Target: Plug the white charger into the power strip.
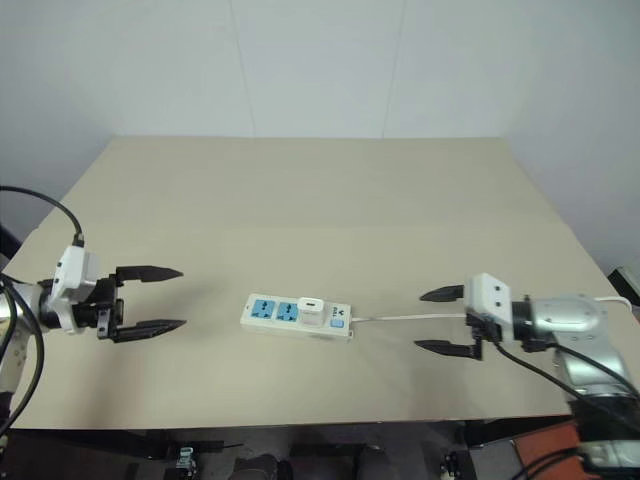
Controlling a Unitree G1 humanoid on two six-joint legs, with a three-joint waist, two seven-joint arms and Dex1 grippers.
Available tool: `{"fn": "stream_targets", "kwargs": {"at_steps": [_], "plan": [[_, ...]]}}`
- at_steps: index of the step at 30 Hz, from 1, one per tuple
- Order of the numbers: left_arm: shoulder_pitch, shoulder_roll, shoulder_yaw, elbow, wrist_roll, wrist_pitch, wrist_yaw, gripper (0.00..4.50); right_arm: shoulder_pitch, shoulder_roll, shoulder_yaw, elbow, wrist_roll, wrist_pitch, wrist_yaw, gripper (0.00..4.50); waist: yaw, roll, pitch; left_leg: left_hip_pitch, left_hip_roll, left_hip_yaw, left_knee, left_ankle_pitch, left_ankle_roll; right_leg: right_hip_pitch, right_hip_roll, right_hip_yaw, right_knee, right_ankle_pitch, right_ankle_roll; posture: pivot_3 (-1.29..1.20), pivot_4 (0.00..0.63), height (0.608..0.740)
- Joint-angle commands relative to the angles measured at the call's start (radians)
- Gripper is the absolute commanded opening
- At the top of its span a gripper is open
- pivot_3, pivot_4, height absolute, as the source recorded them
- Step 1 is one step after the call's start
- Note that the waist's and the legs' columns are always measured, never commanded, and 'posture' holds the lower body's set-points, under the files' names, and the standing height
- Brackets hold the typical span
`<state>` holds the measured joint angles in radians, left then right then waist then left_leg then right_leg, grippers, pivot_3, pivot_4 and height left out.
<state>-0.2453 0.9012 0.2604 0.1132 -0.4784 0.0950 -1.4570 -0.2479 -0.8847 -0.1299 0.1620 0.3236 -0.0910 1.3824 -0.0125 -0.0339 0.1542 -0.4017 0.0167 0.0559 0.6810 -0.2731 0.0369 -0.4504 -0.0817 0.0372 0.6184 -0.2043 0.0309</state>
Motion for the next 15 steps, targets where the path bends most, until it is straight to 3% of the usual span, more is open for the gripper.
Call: {"fn": "stream_targets", "kwargs": {"at_steps": [1,4,15], "plan": [[0.018,-0.004,0.039,-0.081,-0.046,0.022,0.04,4.5,0.067,-0.042,-0.067,-0.092,0.04,0.043,-0.02,4.47,0.0,0.0,0.0,0.001,0.0,0.0,0.0,0.0,0.0,0.001,0.001,0.0,0.0,0.0,0.0,0.0,0.15,0.74],[0.028,-0.029,0.021,-0.097,-0.04,0.016,0.078,4.5,0.129,-0.068,-0.078,-0.128,-0.006,0.024,-0.055,4.47,0.0,0.0,0.001,0.004,0.001,0.0,0.001,0.0,0.0,0.006,0.002,0.001,-0.001,0.0,0.0,0.0,0.15,0.74],[-0.031,-0.022,-0.03,-0.054,-0.039,0.034,0.04,4.5,0.232,-0.111,-0.177,-0.236,0.074,0.123,-0.079,4.47,0.001,-0.001,0.002,0.012,0.001,0.001,0.001,0.0,-0.001,0.014,0.005,0.002,-0.004,0.0,0.001,0.0,0.15,0.74]]}}
